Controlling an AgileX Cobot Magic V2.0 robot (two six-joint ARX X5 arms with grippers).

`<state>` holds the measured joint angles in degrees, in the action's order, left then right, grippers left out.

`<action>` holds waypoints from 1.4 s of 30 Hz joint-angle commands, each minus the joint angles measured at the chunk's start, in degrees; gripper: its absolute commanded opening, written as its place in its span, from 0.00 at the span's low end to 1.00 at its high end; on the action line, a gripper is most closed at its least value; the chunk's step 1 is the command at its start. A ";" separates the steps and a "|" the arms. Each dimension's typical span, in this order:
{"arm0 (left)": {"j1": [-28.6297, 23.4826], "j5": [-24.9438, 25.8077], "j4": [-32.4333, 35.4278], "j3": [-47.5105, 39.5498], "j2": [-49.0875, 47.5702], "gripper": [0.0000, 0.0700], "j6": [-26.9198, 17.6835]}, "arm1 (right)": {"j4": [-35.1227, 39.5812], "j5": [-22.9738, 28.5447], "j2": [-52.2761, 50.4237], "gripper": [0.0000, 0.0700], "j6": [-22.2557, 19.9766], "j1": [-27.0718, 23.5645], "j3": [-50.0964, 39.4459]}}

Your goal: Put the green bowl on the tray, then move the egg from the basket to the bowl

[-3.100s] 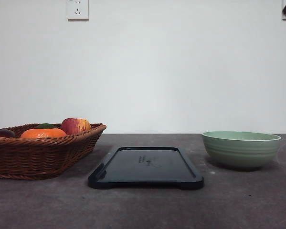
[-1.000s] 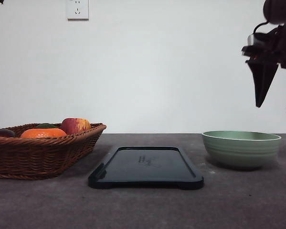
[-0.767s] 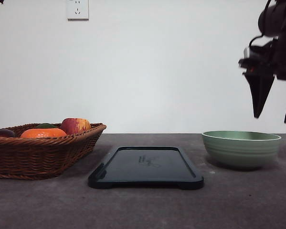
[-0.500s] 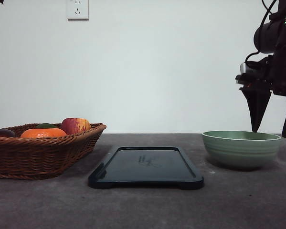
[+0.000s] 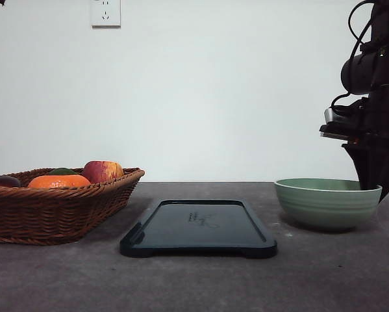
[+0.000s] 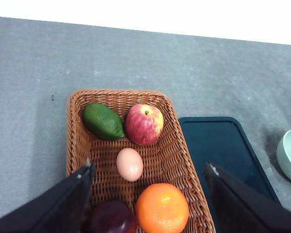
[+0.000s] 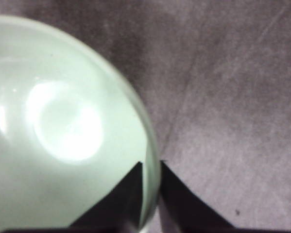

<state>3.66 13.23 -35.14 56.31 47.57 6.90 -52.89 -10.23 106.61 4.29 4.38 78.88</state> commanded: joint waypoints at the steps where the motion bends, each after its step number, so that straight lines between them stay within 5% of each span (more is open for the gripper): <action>1: 0.11 0.13 0.44 1.49 0.37 0.67 0.07 | -0.81 0.22 0.85 0.00 -0.75 -0.02 1.46; 19: 0.11 0.13 0.40 1.49 0.37 0.67 0.04 | -15.52 0.26 0.74 0.00 -4.09 5.41 13.78; 34: 0.11 0.13 0.41 1.49 0.66 0.67 0.05 | -6.35 -0.34 1.80 0.00 -0.15 20.55 18.65; 42: 0.11 0.11 0.34 1.49 1.58 0.67 0.07 | -4.23 -2.44 7.04 0.00 1.30 22.56 21.56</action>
<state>3.66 13.24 -35.16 56.31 48.73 6.90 -57.41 -12.42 112.13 4.66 26.85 98.69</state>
